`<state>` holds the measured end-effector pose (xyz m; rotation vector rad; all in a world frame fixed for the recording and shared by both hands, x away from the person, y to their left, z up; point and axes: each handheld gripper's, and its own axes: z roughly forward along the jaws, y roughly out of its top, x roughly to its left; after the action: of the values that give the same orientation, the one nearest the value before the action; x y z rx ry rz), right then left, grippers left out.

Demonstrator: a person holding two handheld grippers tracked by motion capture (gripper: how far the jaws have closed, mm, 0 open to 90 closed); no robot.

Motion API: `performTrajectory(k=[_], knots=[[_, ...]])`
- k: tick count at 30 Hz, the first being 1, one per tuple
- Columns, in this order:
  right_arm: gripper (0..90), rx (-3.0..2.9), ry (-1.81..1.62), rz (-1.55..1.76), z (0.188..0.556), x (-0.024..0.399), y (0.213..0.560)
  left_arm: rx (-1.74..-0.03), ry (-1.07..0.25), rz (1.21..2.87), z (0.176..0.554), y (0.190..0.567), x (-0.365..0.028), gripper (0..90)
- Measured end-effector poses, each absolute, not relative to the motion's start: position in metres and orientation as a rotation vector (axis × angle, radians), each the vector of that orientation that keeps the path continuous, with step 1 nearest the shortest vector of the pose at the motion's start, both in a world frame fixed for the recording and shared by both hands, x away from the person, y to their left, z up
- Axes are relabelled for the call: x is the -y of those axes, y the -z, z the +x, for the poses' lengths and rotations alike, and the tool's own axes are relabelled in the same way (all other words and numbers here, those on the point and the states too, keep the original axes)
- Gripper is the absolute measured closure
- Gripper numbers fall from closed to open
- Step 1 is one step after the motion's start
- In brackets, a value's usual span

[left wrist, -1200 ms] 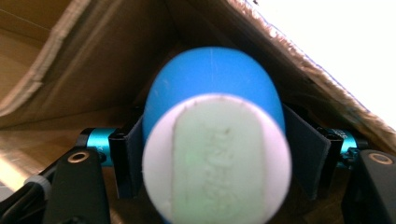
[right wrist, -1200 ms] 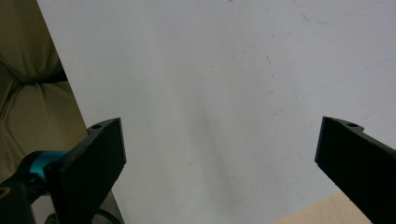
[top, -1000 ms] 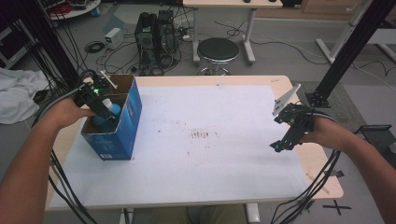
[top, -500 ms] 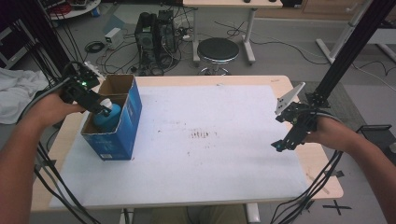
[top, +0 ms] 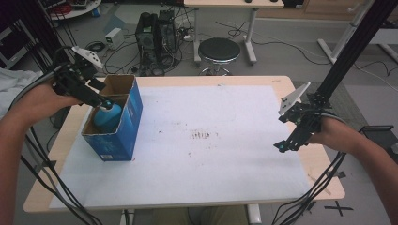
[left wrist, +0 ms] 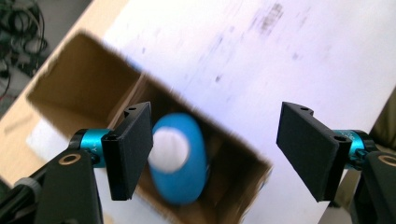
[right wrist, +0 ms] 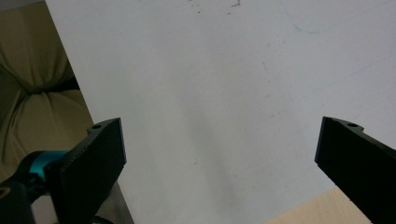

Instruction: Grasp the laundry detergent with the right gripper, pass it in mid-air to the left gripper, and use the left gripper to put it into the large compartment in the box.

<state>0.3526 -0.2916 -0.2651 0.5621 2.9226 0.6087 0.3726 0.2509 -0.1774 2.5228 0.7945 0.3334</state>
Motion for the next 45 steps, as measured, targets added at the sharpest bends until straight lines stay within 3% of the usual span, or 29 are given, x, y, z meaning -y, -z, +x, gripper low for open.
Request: performTrajectory(k=[6,21,31,33,38,43,45], knots=[[0.9,-2.921,-0.603,0.565,0.352,0.291,0.263,-0.693,-0.315,2.522,0.371,0.165,-0.224,27.2],[0.9,-2.916,-0.610,0.572,0.351,0.288,0.261,-0.475,-0.212,2.650,0.391,0.176,-0.150,27.2],[0.9,-2.917,-0.616,0.561,0.350,0.285,0.261,-0.365,-0.172,2.713,0.386,0.183,-0.129,27.2],[0.9,-2.917,-0.616,0.557,0.350,0.285,0.261,-0.351,-0.167,2.718,0.382,0.184,-0.128,14.1],[0.9,-2.935,-0.611,0.575,0.348,0.282,0.260,-0.293,-0.135,2.744,0.371,0.187,-0.122,14.1],[0.9,-2.928,-0.624,0.569,0.347,0.279,0.261,-0.251,-0.186,2.729,0.358,0.190,-0.117,13.7],[0.9,-2.933,-0.611,0.574,0.346,0.278,0.260,-0.271,-0.180,2.744,0.354,0.196,-0.116,6.1]])
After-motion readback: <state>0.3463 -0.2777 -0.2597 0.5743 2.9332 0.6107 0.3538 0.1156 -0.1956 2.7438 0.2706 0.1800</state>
